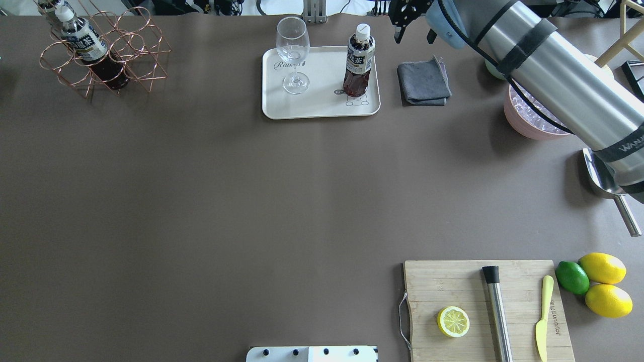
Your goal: Take tea from basket to plate
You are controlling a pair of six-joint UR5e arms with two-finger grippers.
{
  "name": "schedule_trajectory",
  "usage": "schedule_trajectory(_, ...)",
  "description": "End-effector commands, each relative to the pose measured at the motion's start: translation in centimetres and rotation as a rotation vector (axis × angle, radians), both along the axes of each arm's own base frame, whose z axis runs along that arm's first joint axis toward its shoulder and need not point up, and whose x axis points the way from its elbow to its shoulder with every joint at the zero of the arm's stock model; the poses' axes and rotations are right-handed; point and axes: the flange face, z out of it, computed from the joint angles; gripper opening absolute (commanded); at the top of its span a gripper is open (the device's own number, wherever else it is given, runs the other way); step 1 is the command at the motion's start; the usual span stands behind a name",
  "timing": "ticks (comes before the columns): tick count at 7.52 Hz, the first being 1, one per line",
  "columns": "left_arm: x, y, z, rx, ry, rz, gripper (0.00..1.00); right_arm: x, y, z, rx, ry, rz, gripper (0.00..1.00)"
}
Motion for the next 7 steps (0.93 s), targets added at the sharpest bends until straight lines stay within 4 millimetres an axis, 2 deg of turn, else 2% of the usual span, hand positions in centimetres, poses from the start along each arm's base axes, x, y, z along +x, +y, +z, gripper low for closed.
schedule_trajectory(1, 0.7, 0.2, -0.2, 0.003, 0.001, 0.009, 0.97, 7.0, 3.9, 9.8, 0.008, 0.038, 0.025, 0.93)
schedule_trajectory(2, 1.2, 0.2, -0.2, 0.003, 0.001, 0.014, 0.98, 9.5, 8.4, 15.1, 0.043, 0.054, -0.008, 0.99)
schedule_trajectory(3, 1.3, 0.3, -0.2, 0.003, 0.001, 0.016, 0.98, 11.8, 13.7, 17.1, 0.098, 0.157, 0.001, 0.99)
schedule_trajectory(4, 1.3, 0.3, -0.1, 0.002, 0.003, 0.017, 0.98, 13.9, 18.3, 18.5, 0.036, 0.257, -0.01, 0.99)
schedule_trajectory(5, 1.2, 0.3, 0.0, 0.001, 0.002, 0.016, 0.98, 15.6, 21.0, 18.9, 0.021, 0.28, -0.055, 0.99)
schedule_trajectory(7, 1.1, 0.4, -0.2, 0.002, 0.006, 0.017, 0.98, 19.4, 23.1, 24.3, -0.003, 0.298, -0.099, 0.99)
